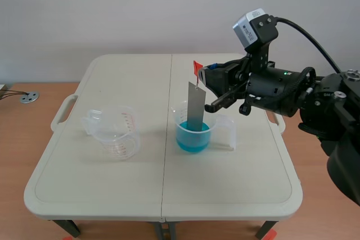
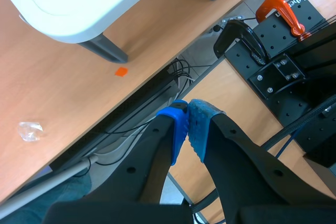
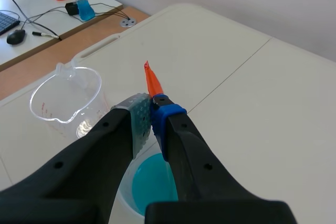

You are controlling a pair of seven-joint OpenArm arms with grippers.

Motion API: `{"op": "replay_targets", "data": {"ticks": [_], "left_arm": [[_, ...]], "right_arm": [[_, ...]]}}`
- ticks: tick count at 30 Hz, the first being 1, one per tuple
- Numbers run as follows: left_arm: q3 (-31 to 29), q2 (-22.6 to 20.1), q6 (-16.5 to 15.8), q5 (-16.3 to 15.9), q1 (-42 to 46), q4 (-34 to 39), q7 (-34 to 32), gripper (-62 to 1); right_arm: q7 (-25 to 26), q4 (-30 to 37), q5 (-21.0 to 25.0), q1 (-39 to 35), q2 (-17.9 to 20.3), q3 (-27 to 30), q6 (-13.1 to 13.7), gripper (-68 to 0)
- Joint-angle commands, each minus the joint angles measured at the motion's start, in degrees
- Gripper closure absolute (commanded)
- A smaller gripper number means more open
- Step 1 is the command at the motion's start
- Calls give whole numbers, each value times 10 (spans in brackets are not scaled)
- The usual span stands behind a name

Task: Hold the metal plate by the orange handle, dip it into the blue solution, take it out and point at it, then put the plate back in the beaker on the left.
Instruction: 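Lower the plate into the blue solution, then hold the plate still in the solution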

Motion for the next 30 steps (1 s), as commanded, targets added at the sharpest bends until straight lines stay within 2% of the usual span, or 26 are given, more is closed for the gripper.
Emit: {"op": "replay_targets", "data": {"ticks": [1, 13, 30], "left_arm": [[2, 2, -1, -4, 1, 6, -8, -12], [2, 3, -2, -3, 0, 6, -8, -12], [2, 3, -2, -3, 0, 6, -8, -12]], "right_arm": [[4, -2, -7, 7, -5, 4, 5, -13], [8, -18, -26, 6, -8, 4, 5, -13], [8, -18, -27, 7, -8, 4, 5, -13]]}}
